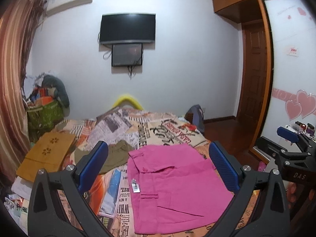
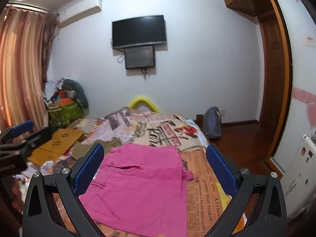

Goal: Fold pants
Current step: 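Lower both grippers to the pink pants' waistband and close on it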

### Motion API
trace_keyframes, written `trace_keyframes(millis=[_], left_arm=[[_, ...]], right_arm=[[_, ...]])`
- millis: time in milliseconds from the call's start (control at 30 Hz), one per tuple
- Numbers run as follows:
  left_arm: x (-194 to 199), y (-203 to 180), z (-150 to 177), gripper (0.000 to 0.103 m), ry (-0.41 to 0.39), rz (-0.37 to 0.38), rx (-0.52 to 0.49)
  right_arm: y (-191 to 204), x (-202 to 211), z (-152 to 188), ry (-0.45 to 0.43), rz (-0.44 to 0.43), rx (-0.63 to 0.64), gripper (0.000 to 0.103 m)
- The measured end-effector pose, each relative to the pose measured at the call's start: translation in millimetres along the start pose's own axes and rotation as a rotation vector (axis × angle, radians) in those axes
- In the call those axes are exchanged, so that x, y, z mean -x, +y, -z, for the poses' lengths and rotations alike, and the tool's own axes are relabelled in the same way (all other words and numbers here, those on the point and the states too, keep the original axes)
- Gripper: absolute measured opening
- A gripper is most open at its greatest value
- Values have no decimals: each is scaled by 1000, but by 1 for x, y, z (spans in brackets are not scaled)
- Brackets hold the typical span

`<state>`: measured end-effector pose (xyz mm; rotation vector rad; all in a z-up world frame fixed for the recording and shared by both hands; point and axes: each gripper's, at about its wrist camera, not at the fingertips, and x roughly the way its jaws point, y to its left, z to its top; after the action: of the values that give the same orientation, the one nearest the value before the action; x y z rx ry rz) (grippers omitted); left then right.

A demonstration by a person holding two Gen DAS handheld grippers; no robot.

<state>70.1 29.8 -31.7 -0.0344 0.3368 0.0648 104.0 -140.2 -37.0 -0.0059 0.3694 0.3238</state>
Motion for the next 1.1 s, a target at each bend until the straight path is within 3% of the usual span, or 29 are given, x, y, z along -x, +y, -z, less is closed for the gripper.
trace_keyframes(millis=[333,500,633,733,800,933,1100], left_arm=[[-105,44,30,103,232,-34,11],[-161,67,57,103,358,-51,-19],[-196,73,75,103,452,-4,-11],[-218,69,86,89,514,19,-24],[-230,63,94,79,562,52,-36],[-250,58,104,74,610,86,-44],[-273,64,116,56,686,131,-8]], right_arm=[[-48,-64,27,175,66,-15,103],[-64,-96,44,285,51,-17,103],[-66,-125,60,380,20,2,92],[-67,-143,74,438,-13,2,83],[-69,-157,81,483,-50,-7,71],[-72,-175,89,524,-75,-21,68],[-81,-191,96,570,-110,-49,54]])
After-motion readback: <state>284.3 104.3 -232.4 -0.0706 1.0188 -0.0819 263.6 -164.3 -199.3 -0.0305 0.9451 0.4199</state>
